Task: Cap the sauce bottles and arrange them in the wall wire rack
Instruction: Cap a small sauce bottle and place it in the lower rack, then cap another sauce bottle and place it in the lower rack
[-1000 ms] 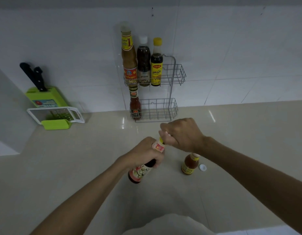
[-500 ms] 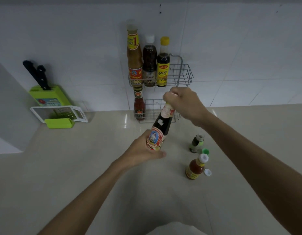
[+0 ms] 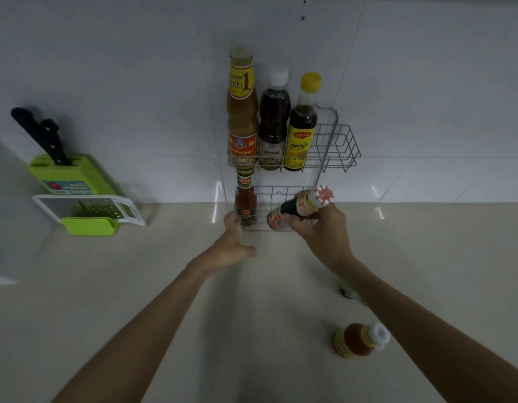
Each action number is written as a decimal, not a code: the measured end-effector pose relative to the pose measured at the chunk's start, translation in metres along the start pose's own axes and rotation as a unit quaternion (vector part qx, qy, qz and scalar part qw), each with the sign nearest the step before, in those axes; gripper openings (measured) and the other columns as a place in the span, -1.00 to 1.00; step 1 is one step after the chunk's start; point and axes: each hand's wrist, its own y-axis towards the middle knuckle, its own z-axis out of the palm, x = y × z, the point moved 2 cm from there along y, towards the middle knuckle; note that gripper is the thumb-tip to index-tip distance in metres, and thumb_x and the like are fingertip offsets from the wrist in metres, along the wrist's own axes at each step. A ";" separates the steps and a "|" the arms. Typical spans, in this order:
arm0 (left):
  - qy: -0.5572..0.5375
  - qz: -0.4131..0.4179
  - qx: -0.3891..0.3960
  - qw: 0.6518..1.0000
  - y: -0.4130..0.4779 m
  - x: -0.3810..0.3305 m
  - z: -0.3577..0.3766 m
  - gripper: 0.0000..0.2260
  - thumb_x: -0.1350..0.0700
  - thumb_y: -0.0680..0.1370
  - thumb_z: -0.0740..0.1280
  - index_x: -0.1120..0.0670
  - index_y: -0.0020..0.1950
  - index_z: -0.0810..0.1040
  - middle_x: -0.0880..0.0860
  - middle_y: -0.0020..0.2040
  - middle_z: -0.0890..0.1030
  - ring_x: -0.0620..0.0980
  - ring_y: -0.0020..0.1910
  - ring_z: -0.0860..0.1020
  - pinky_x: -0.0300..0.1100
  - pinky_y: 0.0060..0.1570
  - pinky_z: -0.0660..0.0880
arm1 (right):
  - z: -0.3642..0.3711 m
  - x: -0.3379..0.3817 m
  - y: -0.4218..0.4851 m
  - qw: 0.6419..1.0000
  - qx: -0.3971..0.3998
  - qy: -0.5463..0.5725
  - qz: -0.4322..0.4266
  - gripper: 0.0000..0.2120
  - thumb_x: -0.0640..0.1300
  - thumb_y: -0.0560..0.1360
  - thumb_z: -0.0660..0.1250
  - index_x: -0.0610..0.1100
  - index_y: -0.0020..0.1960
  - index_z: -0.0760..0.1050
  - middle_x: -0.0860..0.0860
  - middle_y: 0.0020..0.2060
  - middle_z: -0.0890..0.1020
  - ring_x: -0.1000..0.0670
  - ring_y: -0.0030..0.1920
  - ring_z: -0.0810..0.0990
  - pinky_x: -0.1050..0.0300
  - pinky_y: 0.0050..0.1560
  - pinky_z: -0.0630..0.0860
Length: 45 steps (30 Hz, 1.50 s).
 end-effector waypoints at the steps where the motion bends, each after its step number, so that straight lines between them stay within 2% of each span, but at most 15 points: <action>1: -0.009 -0.007 -0.022 1.000 0.011 -0.002 -0.010 -0.04 0.28 0.47 0.41 0.01 0.54 -0.28 0.03 0.59 0.03 0.06 0.52 0.12 -0.21 0.25 0.24 | 0.006 -0.005 0.008 1.000 -0.007 0.015 -0.010 -0.64 0.03 0.32 0.50 0.02 0.08 0.53 0.05 -0.05 0.65 0.16 -0.08 0.62 0.39 -0.10 0.55; 6: -0.033 -0.026 -0.058 0.997 0.054 -0.012 -0.029 -0.01 0.34 0.44 0.41 -0.04 0.56 -0.26 0.07 0.60 -0.06 0.14 0.54 0.05 0.09 0.44 0.20 | 0.044 -0.032 0.047 0.999 0.017 0.018 -0.040 -0.63 -0.24 0.38 0.50 -0.01 0.11 0.47 -0.04 0.01 0.58 0.32 -0.05 0.54 0.53 -0.10 0.44; 9: -0.072 -0.036 -0.056 0.995 0.070 -0.006 -0.030 -0.01 0.35 0.40 0.36 -0.12 0.56 -0.23 0.07 0.60 -0.04 0.15 0.54 0.04 0.10 0.43 0.21 | 0.065 -0.048 0.064 0.998 0.047 -0.027 -0.028 -0.68 -0.19 0.41 0.46 -0.14 0.13 0.48 0.00 -0.03 0.60 0.08 -0.05 0.57 0.37 -0.11 0.48; 11: -0.093 -0.020 -0.042 0.995 0.076 -0.002 -0.028 -0.04 0.35 0.36 0.35 -0.14 0.56 -0.14 0.01 0.49 0.23 0.13 0.47 0.18 0.04 0.30 0.37 | 0.074 -0.054 0.074 0.996 0.071 -0.052 -0.014 -0.68 -0.18 0.43 0.42 -0.14 0.15 0.44 0.01 -0.05 0.61 0.01 -0.04 0.59 0.40 -0.16 0.43; 13: -0.112 -0.006 -0.035 0.993 0.080 0.000 -0.027 -0.09 0.38 0.34 0.32 -0.11 0.55 -0.02 -0.14 0.20 0.41 0.01 0.23 0.39 -0.20 -0.03 0.45 | 0.080 -0.058 0.081 0.993 0.091 -0.070 -0.005 -0.65 -0.18 0.43 0.42 -0.15 0.18 0.42 -0.07 0.01 0.64 -0.04 0.00 0.61 0.25 -0.08 0.51; 16: -0.133 -0.001 -0.043 0.990 0.085 0.004 -0.025 -0.12 0.42 0.35 0.30 -0.09 0.54 0.03 -0.18 0.12 0.41 -0.14 0.08 0.44 -0.27 -0.15 0.45 | 0.086 -0.058 0.090 0.987 0.113 -0.111 0.002 -0.62 -0.15 0.45 0.42 -0.16 0.21 0.40 -0.12 0.07 0.65 -0.10 0.04 0.61 0.02 -0.03 0.56; 19: -0.136 -0.008 -0.042 0.990 0.087 0.007 -0.023 -0.10 0.45 0.34 0.29 -0.11 0.54 0.01 -0.19 0.10 0.40 -0.18 0.03 0.43 -0.28 -0.17 0.44 | 0.092 -0.061 0.095 0.979 0.145 -0.140 0.011 -0.63 -0.14 0.47 0.40 -0.16 0.20 0.37 -0.13 0.07 0.63 -0.08 -0.03 0.58 0.26 -0.28 0.37; 21: -0.133 -0.010 -0.041 0.990 0.087 0.007 -0.023 -0.08 0.46 0.33 0.29 -0.10 0.54 -0.02 -0.13 0.14 0.41 -0.18 0.04 0.42 -0.27 -0.17 0.44 | 0.094 -0.064 0.096 0.978 0.148 -0.143 0.030 -0.65 -0.13 0.48 0.39 -0.18 0.19 0.36 -0.14 0.05 0.63 -0.07 -0.07 0.56 0.29 -0.33 0.27; 26: -0.117 -0.027 -0.052 0.991 0.079 0.001 -0.023 -0.05 0.44 0.38 0.29 -0.07 0.57 -0.17 0.04 0.50 0.22 -0.04 0.37 0.27 -0.22 0.05 0.34 | 0.088 -0.058 0.095 0.962 0.220 -0.149 0.060 -0.40 -0.16 0.51 0.38 -0.22 0.44 0.17 -0.22 0.31 0.50 -0.22 0.27 0.50 0.10 0.06 0.41; 29: -0.113 -0.026 -0.101 0.988 0.064 0.002 -0.013 -0.11 0.39 0.43 0.30 -0.02 0.58 -0.14 -0.03 0.52 0.23 -0.09 0.33 0.25 -0.23 0.09 0.29 | 0.058 -0.048 0.084 0.961 0.218 -0.158 0.067 -0.33 -0.19 0.57 0.30 -0.22 0.54 0.01 -0.24 0.45 0.34 -0.23 0.41 0.36 -0.07 0.35 0.35; 32: -0.094 0.024 -0.135 0.986 0.041 0.006 0.012 -0.23 0.36 0.45 0.32 -0.02 0.56 0.06 -0.20 0.29 0.37 -0.17 0.25 0.30 -0.37 0.03 0.34 | 0.009 -0.040 0.056 0.971 0.185 -0.149 0.017 -0.49 -0.21 0.58 0.28 -0.16 0.48 0.23 -0.17 0.39 0.44 -0.15 0.38 0.42 0.05 0.31 0.40; 36: -0.084 0.063 -0.109 0.988 0.004 0.018 0.066 -0.35 0.34 0.51 0.29 -0.01 0.53 0.16 -0.11 0.47 0.27 -0.21 0.38 0.23 -0.24 0.22 0.24 | -0.056 -0.041 -0.007 0.984 0.102 -0.136 -0.050 -0.67 -0.33 0.54 0.29 -0.17 0.29 0.50 -0.11 0.21 0.61 -0.07 0.18 0.59 0.22 0.21 0.49; 40: -0.064 0.087 -0.049 0.993 -0.033 0.029 0.128 -0.40 0.34 0.51 0.30 0.03 0.50 0.21 -0.07 0.50 0.27 -0.17 0.47 0.19 -0.40 0.20 0.20 | -0.101 -0.059 -0.079 0.981 0.058 -0.171 -0.078 -0.66 -0.45 0.47 0.26 -0.19 0.15 0.61 -0.06 0.13 0.67 0.04 0.08 0.63 0.57 0.13 0.34; 43: -0.030 0.083 -0.018 0.996 -0.053 0.035 0.162 -0.38 0.36 0.50 0.31 0.03 0.51 0.20 -0.05 0.50 0.27 -0.25 0.41 0.19 -0.53 0.09 0.20 | -0.118 -0.096 -0.125 0.972 0.082 -0.212 -0.060 -0.66 -0.49 0.42 0.27 -0.23 0.09 0.64 -0.12 0.04 0.71 -0.10 0.00 0.68 0.35 0.08 0.47; 45: 0.005 0.073 0.000 0.997 -0.061 0.036 0.181 -0.34 0.38 0.48 0.32 0.02 0.51 0.19 -0.04 0.51 0.27 -0.25 0.39 0.21 -0.47 0.15 0.21 | -0.117 -0.129 -0.148 0.954 0.151 -0.259 0.007 -0.60 -0.46 0.46 0.23 -0.18 0.21 0.59 -0.14 0.16 0.65 -0.15 0.12 0.64 0.12 0.14 0.50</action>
